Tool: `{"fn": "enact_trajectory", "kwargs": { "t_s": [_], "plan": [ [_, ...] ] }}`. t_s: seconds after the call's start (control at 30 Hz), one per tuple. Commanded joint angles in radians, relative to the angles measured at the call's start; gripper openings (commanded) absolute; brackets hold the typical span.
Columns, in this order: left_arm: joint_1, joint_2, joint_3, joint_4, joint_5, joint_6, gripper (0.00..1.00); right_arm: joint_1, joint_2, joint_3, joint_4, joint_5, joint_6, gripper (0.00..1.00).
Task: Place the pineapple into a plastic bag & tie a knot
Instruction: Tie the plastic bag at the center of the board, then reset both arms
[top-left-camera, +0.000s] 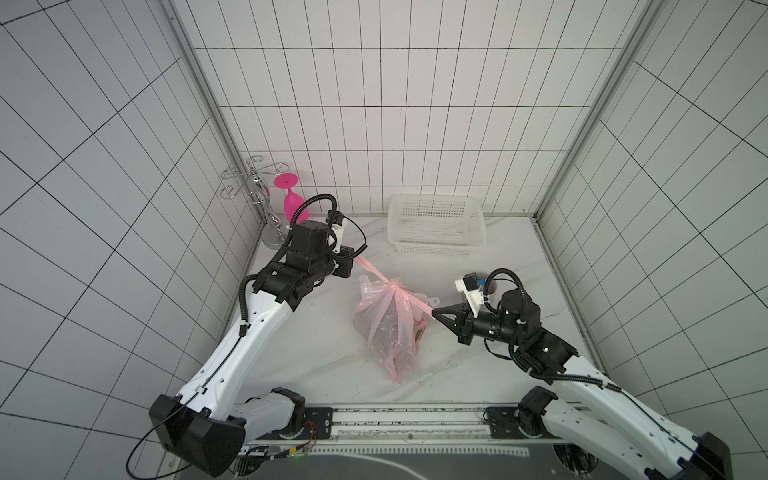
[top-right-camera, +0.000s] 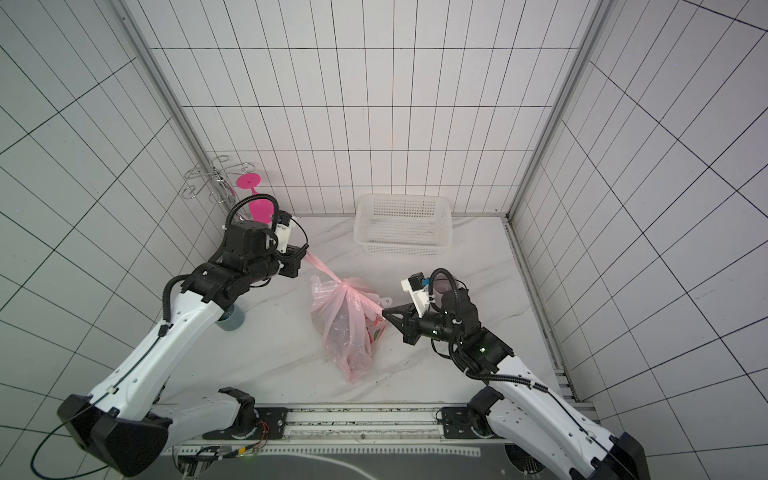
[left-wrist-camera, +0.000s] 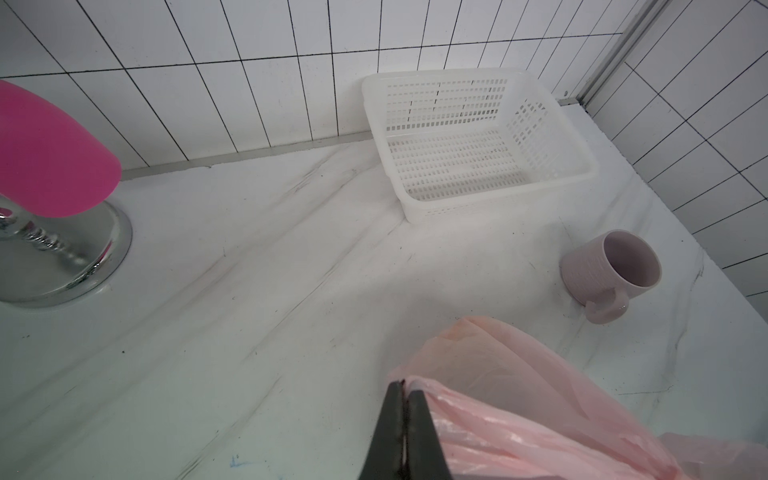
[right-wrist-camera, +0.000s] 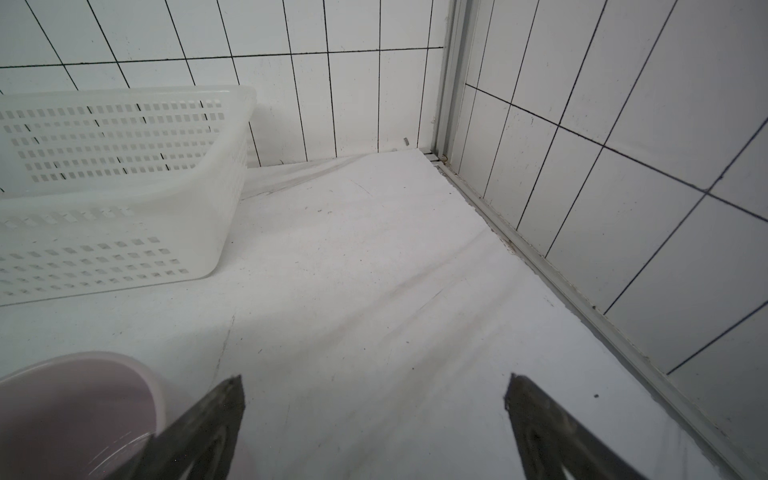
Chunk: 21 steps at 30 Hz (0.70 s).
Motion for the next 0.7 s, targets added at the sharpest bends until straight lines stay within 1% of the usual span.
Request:
{"fn": "enact_trajectory", "kwargs": {
  "t_s": [0.0,0.07,0.1,0.13,0.17,0.2,0.23,0.27,0.33,0.37,0.4,0.43,0.47,0.5,0.53,0.57,0.6,0.63,0.67],
  "plan": [
    [0.125,-0.077,-0.052,0.246,-0.289,-0.008,0.00,-0.001,-0.081,-0.085,-0.230,-0.028,0.038,0.00],
    [0.125,-0.116,-0.122,0.288,-0.160,-0.026,0.00,-0.001,-0.080,-0.067,-0.227,-0.017,0.039,0.00],
    [0.124,-0.128,-0.141,0.298,-0.113,-0.047,0.09,-0.001,-0.070,-0.047,-0.227,-0.004,0.038,0.12],
    [0.124,-0.143,-0.163,0.307,-0.071,-0.074,0.27,-0.001,-0.053,-0.015,-0.225,0.021,0.036,0.33],
    [0.125,-0.157,-0.181,0.314,-0.054,-0.101,0.49,-0.003,-0.033,0.024,-0.226,0.056,0.032,0.48],
    [0.124,-0.170,-0.191,0.313,-0.056,-0.120,0.86,-0.004,-0.017,0.062,-0.226,0.095,0.024,0.61],
    [0.126,-0.182,-0.196,0.306,-0.072,-0.131,0.98,-0.007,0.002,0.111,-0.232,0.153,0.016,0.68],
    [0.127,-0.190,-0.193,0.293,-0.093,-0.139,0.98,-0.011,0.020,0.163,-0.239,0.215,0.011,0.73],
    [0.136,-0.207,-0.179,0.275,-0.129,-0.143,0.98,-0.029,0.050,0.252,-0.241,0.336,0.005,0.77],
    [0.142,-0.220,-0.170,0.268,-0.169,-0.137,0.98,-0.041,0.067,0.293,-0.240,0.412,0.002,0.79],
    [0.143,-0.232,-0.163,0.270,-0.210,-0.118,0.98,-0.053,0.082,0.327,-0.236,0.491,0.004,0.83],
    [0.142,-0.246,-0.160,0.290,-0.240,-0.085,0.98,-0.070,0.101,0.363,-0.223,0.591,0.004,0.89],
    [0.141,-0.257,-0.162,0.329,-0.242,-0.042,0.98,-0.089,0.123,0.399,-0.211,0.694,0.009,0.98],
    [0.140,-0.264,-0.159,0.364,-0.234,-0.021,0.98,-0.111,0.143,0.425,-0.184,0.744,-0.008,0.99],
    [0.141,-0.273,-0.164,0.393,-0.222,-0.002,0.98,-0.134,0.171,0.450,-0.132,0.761,-0.057,0.99],
    [0.140,-0.288,-0.192,0.457,-0.202,0.040,0.97,-0.145,0.193,0.459,-0.072,0.789,-0.107,0.99],
    [0.141,-0.307,-0.226,0.559,-0.170,0.090,0.98,-0.151,0.206,0.455,0.000,0.804,-0.167,0.99],
    [0.141,-0.330,-0.276,0.656,-0.176,0.104,0.98,-0.161,0.219,0.432,0.113,0.835,-0.254,0.99],
    [0.141,-0.344,-0.319,0.740,-0.202,0.104,0.98,-0.177,0.236,0.403,0.218,0.903,-0.307,0.99]
  ]
}}
